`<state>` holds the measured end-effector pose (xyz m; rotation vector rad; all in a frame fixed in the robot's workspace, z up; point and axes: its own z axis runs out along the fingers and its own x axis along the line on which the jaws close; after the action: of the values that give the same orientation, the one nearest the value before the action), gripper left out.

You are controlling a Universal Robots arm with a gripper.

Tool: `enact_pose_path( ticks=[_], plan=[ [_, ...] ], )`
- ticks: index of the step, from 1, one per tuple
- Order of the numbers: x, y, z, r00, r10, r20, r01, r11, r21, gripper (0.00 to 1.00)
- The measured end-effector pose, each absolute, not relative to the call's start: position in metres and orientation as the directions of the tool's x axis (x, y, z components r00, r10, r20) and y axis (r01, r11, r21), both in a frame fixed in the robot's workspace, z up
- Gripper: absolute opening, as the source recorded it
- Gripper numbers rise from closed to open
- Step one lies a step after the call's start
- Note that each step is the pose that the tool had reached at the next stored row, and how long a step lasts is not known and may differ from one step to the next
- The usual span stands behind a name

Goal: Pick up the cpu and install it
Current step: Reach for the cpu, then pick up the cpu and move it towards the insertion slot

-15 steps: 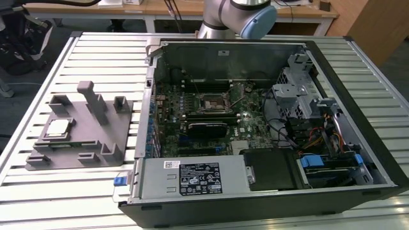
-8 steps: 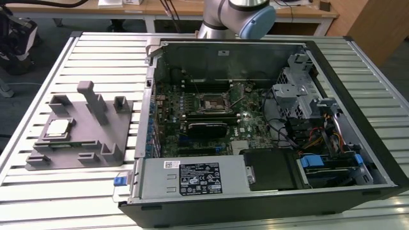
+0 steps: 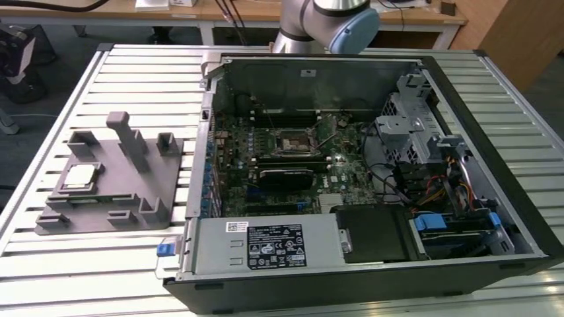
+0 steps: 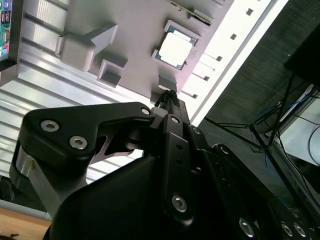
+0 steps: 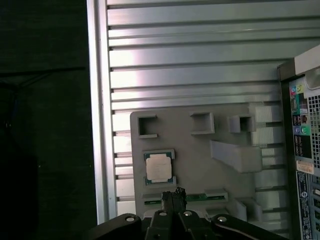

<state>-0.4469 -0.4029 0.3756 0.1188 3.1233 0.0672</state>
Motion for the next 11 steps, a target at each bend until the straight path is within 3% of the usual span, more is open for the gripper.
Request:
enact_pose_path(
  ticks=[11],
  plan=[
    [-0.4589,-0.4019,0.3710,-0.997,0.076,-0.013,0.075,0.996,0.043,0.11]
  ],
)
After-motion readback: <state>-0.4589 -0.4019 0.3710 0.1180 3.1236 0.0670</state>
